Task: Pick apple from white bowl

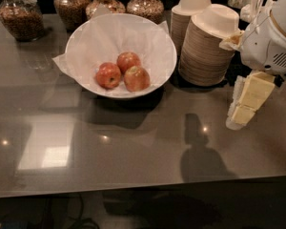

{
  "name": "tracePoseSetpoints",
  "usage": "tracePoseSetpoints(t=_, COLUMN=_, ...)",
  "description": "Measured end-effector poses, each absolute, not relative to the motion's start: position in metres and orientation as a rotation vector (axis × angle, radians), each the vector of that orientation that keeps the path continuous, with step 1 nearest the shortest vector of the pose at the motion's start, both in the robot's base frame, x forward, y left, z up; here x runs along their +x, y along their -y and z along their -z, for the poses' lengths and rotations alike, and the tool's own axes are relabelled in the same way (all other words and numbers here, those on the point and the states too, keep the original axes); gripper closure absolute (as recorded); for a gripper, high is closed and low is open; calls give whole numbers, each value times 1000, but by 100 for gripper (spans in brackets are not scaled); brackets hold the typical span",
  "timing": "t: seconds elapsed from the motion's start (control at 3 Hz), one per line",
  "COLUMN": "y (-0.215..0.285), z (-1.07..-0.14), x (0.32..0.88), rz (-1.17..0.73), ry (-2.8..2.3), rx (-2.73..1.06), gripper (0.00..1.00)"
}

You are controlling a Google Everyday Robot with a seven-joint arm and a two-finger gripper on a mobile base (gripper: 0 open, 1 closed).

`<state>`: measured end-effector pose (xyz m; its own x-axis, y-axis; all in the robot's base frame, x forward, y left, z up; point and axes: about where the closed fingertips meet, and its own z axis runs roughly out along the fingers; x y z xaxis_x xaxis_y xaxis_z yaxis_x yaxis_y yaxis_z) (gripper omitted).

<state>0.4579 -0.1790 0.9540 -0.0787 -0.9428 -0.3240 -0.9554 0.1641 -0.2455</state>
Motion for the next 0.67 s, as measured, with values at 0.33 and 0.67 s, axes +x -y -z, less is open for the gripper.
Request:
tracePoseSetpoints(t=0.33, y=150, z=-951, x=477, rz=-105, ry=-1906, rx=-1848, gripper=0)
tracePoseSetpoints(t=0.67, y=150, z=-951, x=477, rz=-105, ry=-1906, rx=-1848, gripper=0)
